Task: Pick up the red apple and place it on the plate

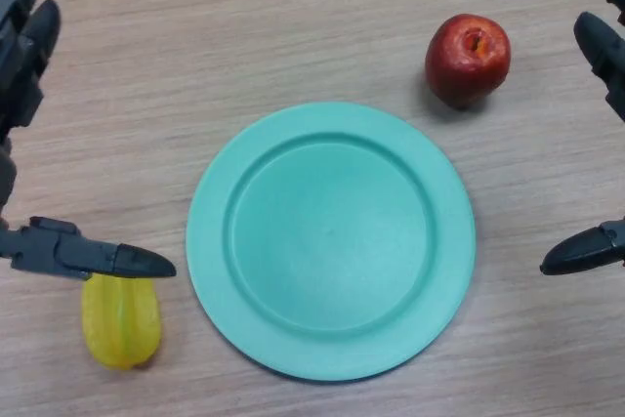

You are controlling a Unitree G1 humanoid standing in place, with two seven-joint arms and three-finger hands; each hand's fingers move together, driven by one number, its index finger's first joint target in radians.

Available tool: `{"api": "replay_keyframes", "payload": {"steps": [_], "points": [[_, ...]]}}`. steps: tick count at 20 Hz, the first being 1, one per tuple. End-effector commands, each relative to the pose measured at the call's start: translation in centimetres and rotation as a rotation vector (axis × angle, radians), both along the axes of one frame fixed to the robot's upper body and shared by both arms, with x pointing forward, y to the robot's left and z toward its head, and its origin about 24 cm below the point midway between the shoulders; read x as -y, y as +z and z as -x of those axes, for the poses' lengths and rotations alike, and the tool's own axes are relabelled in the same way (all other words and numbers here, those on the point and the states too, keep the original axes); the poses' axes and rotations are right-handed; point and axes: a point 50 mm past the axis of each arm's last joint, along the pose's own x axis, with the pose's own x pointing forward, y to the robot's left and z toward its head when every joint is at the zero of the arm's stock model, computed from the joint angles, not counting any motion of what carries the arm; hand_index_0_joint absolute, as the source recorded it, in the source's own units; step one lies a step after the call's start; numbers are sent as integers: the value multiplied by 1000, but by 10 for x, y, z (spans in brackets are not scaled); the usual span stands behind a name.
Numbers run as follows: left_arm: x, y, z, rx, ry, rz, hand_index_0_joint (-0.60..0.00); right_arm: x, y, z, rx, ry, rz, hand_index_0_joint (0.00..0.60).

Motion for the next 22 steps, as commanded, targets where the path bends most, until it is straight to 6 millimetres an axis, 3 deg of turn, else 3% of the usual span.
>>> {"api": "replay_keyframes", "payload": {"steps": [1, 10, 22], "points": [[-1, 26, 14, 181, 20, -51, 0, 3, 29, 12, 214, -7, 15, 0], [-5, 18, 10, 100, -7, 56, 0, 1, 31, -8, 220, -38, 54, 0], [-7, 23, 16, 125, -21, 54, 0, -3, 32, -94, 237, -132, 137, 0]]}}
